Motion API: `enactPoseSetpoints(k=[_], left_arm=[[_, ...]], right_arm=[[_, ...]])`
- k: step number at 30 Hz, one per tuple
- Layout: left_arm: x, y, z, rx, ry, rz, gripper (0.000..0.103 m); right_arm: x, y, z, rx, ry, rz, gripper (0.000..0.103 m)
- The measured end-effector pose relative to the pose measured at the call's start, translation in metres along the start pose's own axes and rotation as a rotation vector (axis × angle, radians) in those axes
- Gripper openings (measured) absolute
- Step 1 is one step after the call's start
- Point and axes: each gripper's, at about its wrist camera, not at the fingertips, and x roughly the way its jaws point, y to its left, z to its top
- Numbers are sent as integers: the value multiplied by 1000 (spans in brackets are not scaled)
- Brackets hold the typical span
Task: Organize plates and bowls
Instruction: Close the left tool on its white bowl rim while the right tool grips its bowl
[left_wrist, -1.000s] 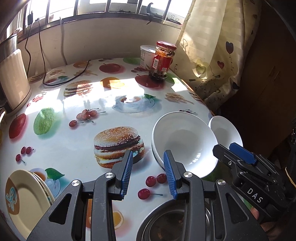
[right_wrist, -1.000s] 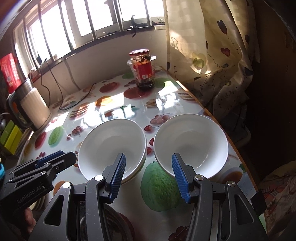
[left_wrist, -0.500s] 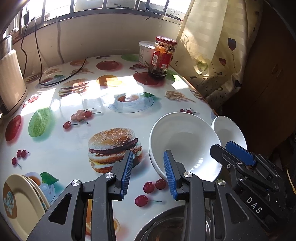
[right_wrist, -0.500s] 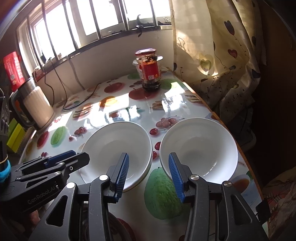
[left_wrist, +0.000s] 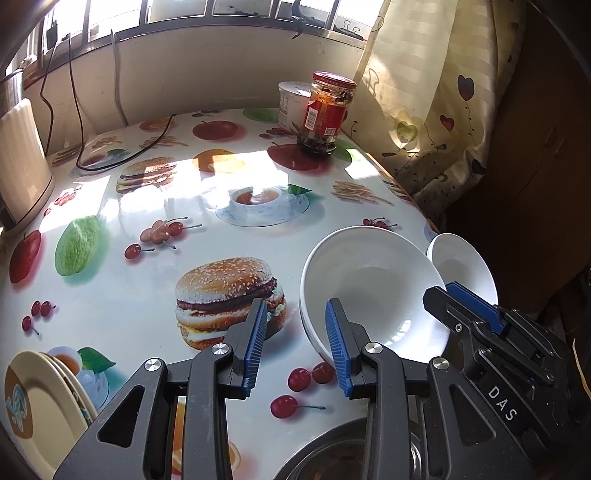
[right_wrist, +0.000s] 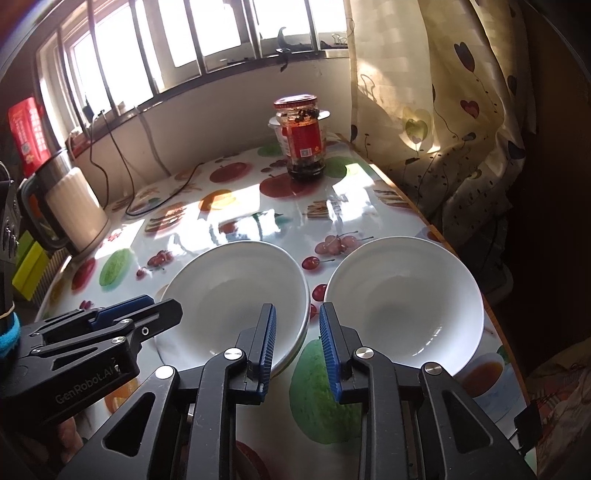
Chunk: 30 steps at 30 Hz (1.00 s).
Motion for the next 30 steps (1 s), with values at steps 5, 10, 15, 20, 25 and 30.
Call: enactPoseSetpoints(k=[5, 10, 15, 20, 25, 30], left_arm=[[3, -1, 0, 6, 4, 3, 25], [4, -1, 1, 6, 0, -2, 22], [4, -1, 1, 8, -1, -2, 20], [4, -2, 1, 8, -2, -5, 15], [4, -2, 1, 7, -1, -3, 14], [3, -4, 2, 16, -6, 0, 10]], right_arm=[[1, 0, 0, 8, -3, 7, 22], [5, 1, -2, 6, 8, 11, 18], [5, 1, -2, 8, 8, 11, 18], [6, 2, 1, 8, 2, 10, 18], [5, 2, 1, 11, -3, -3, 13], [5, 2, 1, 8, -3, -9, 12]])
